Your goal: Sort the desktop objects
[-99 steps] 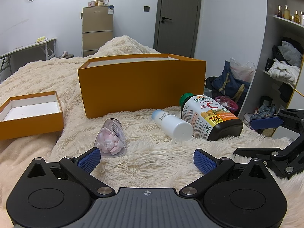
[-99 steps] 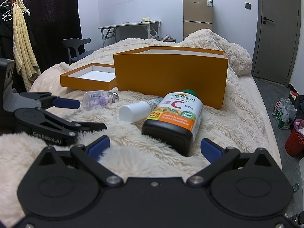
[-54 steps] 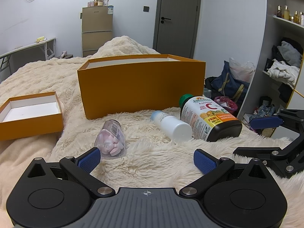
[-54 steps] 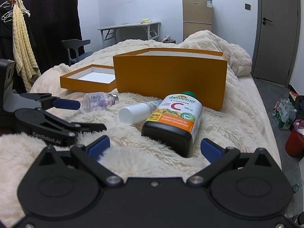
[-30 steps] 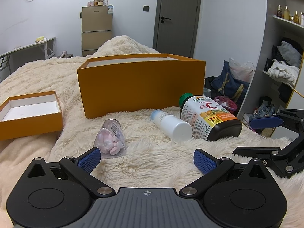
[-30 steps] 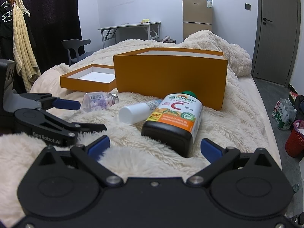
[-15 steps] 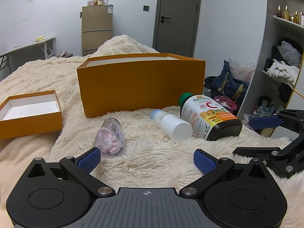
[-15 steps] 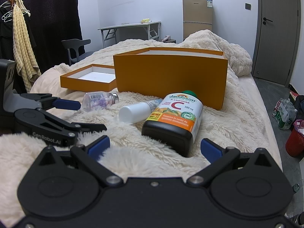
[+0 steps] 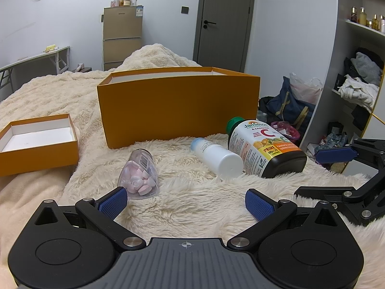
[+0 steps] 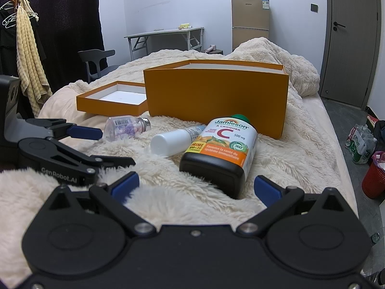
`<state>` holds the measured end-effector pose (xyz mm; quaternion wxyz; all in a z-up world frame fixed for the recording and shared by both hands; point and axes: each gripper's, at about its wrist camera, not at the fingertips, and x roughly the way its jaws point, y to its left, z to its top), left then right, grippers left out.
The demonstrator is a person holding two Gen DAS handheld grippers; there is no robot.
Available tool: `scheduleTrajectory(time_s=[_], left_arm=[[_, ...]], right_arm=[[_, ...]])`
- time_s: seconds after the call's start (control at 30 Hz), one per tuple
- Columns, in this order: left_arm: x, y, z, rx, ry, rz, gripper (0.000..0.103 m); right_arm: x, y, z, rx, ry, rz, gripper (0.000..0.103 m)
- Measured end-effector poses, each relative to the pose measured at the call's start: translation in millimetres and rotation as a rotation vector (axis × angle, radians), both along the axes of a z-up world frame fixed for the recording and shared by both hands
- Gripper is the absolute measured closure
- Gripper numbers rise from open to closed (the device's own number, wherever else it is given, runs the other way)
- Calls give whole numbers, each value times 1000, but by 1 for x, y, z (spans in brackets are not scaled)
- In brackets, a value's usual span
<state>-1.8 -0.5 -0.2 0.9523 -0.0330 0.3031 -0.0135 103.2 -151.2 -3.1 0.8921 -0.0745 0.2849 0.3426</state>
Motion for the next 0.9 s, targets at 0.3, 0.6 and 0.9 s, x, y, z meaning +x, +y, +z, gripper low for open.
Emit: scheduleTrajectory(time_s=[0.3, 0.6, 0.9], left_arm=[[-1, 0, 0, -2, 0, 0, 0], [0, 1, 1, -2, 2, -1, 0], [-2, 1, 2, -3, 1, -1, 0]], right_arm=[[-1, 0, 0, 0, 0, 0, 0], [-2, 0, 1, 0, 0, 0, 0], [-2, 0, 1, 0, 0, 0, 0]])
